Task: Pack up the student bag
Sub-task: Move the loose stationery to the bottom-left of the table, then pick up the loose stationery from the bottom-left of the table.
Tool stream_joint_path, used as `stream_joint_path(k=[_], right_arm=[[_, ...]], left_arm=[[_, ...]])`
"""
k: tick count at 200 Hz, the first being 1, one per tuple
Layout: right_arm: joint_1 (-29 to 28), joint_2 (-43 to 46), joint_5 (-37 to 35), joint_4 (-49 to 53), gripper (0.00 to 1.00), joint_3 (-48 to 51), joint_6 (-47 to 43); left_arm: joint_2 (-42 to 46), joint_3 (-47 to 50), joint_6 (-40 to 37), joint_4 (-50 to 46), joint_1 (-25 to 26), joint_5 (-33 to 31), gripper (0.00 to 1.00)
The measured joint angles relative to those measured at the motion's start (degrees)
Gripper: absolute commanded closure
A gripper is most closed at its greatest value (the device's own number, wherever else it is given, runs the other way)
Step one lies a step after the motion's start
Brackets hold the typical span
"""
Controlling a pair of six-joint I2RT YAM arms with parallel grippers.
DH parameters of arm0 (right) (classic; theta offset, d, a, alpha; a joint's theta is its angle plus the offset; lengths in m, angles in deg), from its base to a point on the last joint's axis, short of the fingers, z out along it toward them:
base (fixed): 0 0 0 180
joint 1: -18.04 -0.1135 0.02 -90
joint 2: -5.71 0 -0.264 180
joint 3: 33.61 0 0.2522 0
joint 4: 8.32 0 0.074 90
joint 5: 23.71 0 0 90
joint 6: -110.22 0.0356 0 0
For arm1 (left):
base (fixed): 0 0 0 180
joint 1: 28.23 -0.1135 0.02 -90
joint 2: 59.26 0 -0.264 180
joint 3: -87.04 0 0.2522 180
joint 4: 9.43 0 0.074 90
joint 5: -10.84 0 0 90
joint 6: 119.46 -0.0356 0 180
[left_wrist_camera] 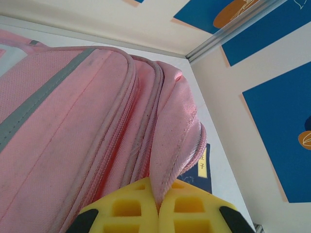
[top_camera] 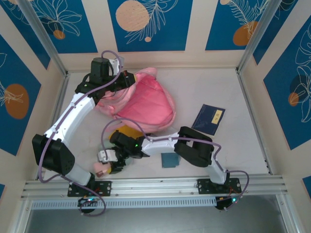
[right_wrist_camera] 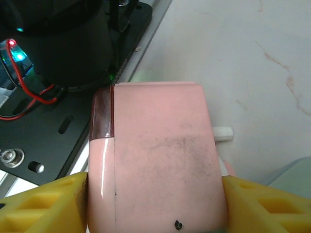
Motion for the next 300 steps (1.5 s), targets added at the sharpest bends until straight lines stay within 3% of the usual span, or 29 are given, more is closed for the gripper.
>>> stream_joint_path(k=[28,97,176,234,300], right_arm=[[0.28,3.82,-3.19,-1.01,0.39,5.07,1.73],[-0.15,8.35,-5.46,1.36,0.00,9.88,1.36],[0.81,6.21,-2.03,6.01,0.05,0.96,-2.14],[-0.17,3.54,-1.05,7.39,0.06,1.66,-2.12],[-0.94,2.21,-2.49,5.09,0.17,1.77,-0.63]], left_arm=[[0.00,0.02,0.00,0.00,0.00,0.00,1.00],[-0.07,0.09,0.00,0.44,0.00,-0.02,1.00],[-0.07,0.11,-0.02,0.42,0.00,0.00,1.00],[-0.33,0.11,0.00,0.63,0.00,0.20,1.00],[-0.33,0.11,0.00,0.76,0.00,0.20,1.00]])
